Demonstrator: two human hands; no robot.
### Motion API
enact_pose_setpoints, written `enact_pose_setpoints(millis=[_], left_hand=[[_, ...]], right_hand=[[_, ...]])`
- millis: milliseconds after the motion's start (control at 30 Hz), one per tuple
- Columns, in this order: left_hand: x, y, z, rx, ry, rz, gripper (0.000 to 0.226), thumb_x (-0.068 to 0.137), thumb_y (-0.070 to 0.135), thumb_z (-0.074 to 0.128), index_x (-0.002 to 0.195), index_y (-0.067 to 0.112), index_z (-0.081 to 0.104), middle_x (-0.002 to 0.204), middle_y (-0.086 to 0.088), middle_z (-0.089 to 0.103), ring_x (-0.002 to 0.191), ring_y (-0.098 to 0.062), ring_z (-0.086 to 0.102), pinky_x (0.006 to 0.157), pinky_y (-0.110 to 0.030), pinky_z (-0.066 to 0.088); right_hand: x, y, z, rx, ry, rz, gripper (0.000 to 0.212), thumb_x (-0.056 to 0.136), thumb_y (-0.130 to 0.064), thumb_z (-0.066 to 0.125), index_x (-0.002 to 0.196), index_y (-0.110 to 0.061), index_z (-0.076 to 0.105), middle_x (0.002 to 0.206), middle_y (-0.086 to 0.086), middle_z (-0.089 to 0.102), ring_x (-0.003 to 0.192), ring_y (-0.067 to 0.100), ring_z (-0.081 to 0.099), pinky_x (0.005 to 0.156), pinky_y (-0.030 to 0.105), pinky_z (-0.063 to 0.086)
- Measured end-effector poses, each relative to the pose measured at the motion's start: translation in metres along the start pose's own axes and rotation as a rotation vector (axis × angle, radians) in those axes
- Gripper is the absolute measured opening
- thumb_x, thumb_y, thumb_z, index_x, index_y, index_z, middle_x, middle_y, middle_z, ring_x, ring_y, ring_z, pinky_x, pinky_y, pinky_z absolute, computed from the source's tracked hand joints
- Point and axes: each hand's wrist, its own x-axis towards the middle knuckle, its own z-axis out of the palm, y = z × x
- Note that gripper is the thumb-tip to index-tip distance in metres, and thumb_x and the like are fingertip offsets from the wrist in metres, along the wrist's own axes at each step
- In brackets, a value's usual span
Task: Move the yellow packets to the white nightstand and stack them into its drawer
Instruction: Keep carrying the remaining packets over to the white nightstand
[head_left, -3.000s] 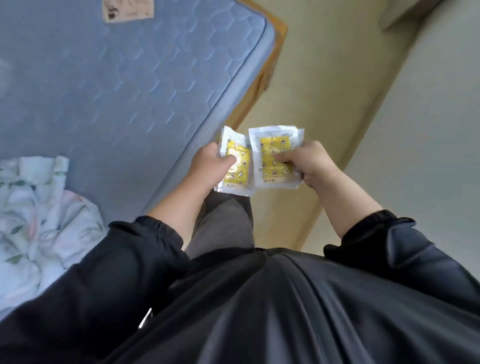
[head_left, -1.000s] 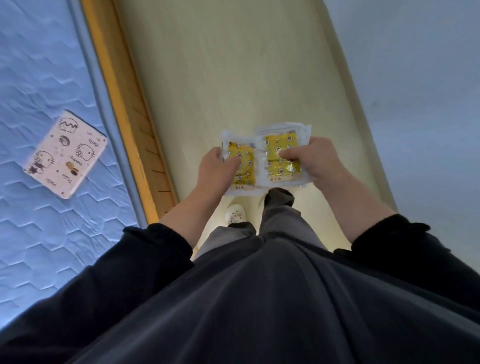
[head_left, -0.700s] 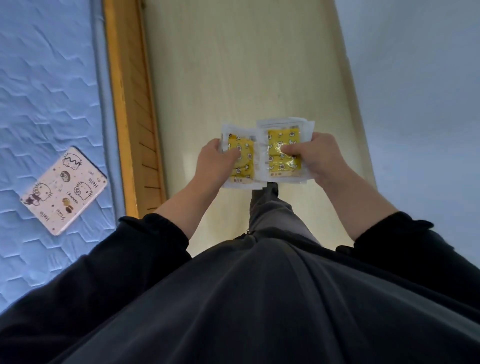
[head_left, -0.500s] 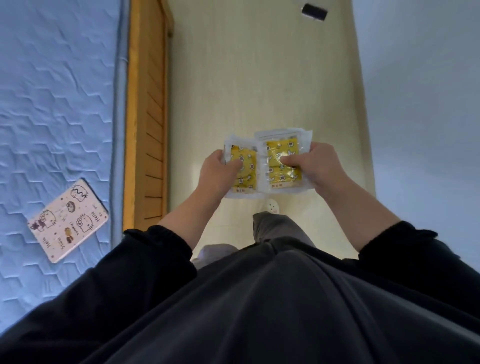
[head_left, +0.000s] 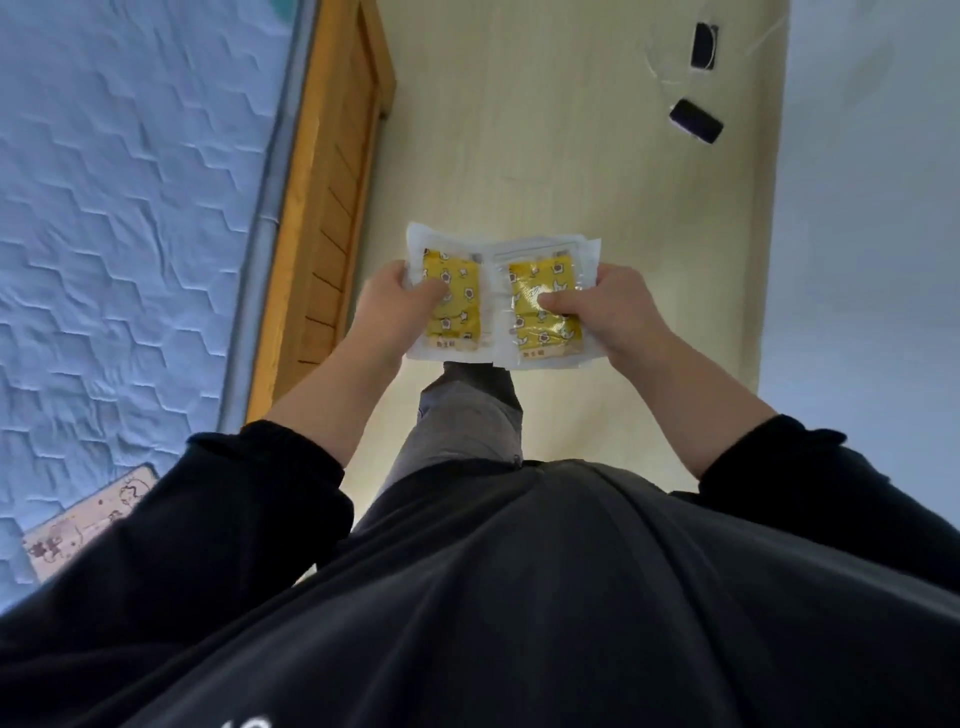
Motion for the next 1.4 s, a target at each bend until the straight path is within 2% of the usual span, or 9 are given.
enact_pose_setpoints(millis=[200, 300, 433, 667, 833, 1000, 1100, 1233, 1400], left_hand=[[0.115, 0.097, -0.027, 0.031, -0.051, -0.010, 0.011, 0.092, 0.017, 0.059, 0.102, 0.021, 0.059, 0.090, 0.009, 0.068, 0.082, -0.010, 0.069, 0.070, -0.028, 0.056], [0.160, 0.142, -0.033, 0.034, -0.049, -0.016, 0.009, 0.090, 0.017, 0.060, 0.097, 0.024, 0.060, 0.092, 0.008, 0.069, 0.084, -0.011, 0.070, 0.073, -0.030, 0.057], [0.216, 0.198, -0.031, 0.007, -0.049, -0.016, 0.010, 0.090, 0.018, 0.060, 0.091, 0.028, 0.058, 0.087, 0.013, 0.068, 0.080, -0.007, 0.069, 0.066, -0.024, 0.055], [0.330, 0.303, -0.016, -0.026, -0.021, -0.033, 0.011, 0.091, 0.019, 0.060, 0.092, 0.029, 0.057, 0.086, 0.014, 0.066, 0.076, -0.004, 0.068, 0.064, -0.022, 0.054], [0.423, 0.394, -0.007, -0.068, 0.065, -0.081, 0.012, 0.092, 0.021, 0.060, 0.104, 0.024, 0.056, 0.089, 0.012, 0.064, 0.077, -0.004, 0.066, 0.060, -0.019, 0.051], [0.500, 0.461, -0.007, -0.144, 0.133, -0.127, 0.014, 0.091, 0.019, 0.060, 0.105, 0.019, 0.059, 0.095, 0.005, 0.068, 0.085, -0.014, 0.069, 0.073, -0.028, 0.055], [0.544, 0.495, -0.022, -0.221, 0.194, -0.155, 0.015, 0.090, 0.017, 0.060, 0.105, 0.019, 0.059, 0.096, 0.003, 0.069, 0.083, -0.014, 0.069, 0.072, -0.027, 0.056], [0.607, 0.531, -0.055, -0.343, 0.271, -0.164, 0.013, 0.090, 0.013, 0.058, 0.087, 0.026, 0.058, 0.081, 0.011, 0.066, 0.070, -0.006, 0.067, 0.058, -0.017, 0.053], [0.695, 0.571, -0.110, -0.469, 0.375, -0.192, 0.016, 0.087, 0.013, 0.060, 0.080, 0.027, 0.059, 0.082, 0.007, 0.068, 0.078, -0.015, 0.070, 0.075, -0.033, 0.059]], right_hand=[[0.105, -0.112, 0.024, -0.017, -0.018, 0.042, 0.030, 0.072, -0.003, 0.078, 0.100, -0.003, 0.068, 0.094, 0.010, 0.072, 0.081, 0.022, 0.071, 0.075, 0.037, 0.059], [0.149, -0.159, 0.027, -0.013, -0.018, 0.058, 0.033, 0.072, -0.003, 0.078, 0.103, -0.002, 0.068, 0.094, 0.010, 0.072, 0.081, 0.022, 0.071, 0.076, 0.038, 0.059], [0.211, -0.216, 0.025, 0.019, -0.032, 0.076, 0.033, 0.072, -0.002, 0.078, 0.104, -0.002, 0.068, 0.094, 0.010, 0.073, 0.082, 0.024, 0.072, 0.077, 0.042, 0.059], [0.346, -0.325, 0.015, 0.020, -0.088, 0.057, 0.021, 0.073, -0.001, 0.077, 0.086, -0.014, 0.068, 0.086, 0.004, 0.073, 0.076, 0.020, 0.072, 0.072, 0.037, 0.059], [0.450, -0.422, 0.005, -0.082, -0.162, 0.066, 0.021, 0.074, 0.000, 0.076, 0.088, -0.013, 0.067, 0.084, 0.004, 0.071, 0.071, 0.016, 0.070, 0.066, 0.032, 0.058], [0.534, -0.523, 0.010, -0.233, -0.248, -0.023, 0.019, 0.073, 0.001, 0.076, 0.083, -0.013, 0.067, 0.084, 0.005, 0.070, 0.075, 0.020, 0.070, 0.072, 0.035, 0.058], [0.581, -0.573, 0.027, -0.263, -0.282, -0.038, 0.020, 0.072, 0.002, 0.075, 0.086, -0.011, 0.069, 0.087, 0.008, 0.072, 0.079, 0.023, 0.071, 0.075, 0.039, 0.059], [0.641, -0.635, 0.069, -0.325, -0.342, -0.044, 0.023, 0.073, 0.003, 0.074, 0.094, -0.007, 0.069, 0.091, 0.010, 0.072, 0.081, 0.025, 0.071, 0.077, 0.042, 0.059], [0.720, -0.720, 0.147, -0.501, -0.424, -0.106, 0.025, 0.073, 0.001, 0.075, 0.097, -0.004, 0.069, 0.091, 0.010, 0.073, 0.080, 0.023, 0.072, 0.074, 0.039, 0.059]])
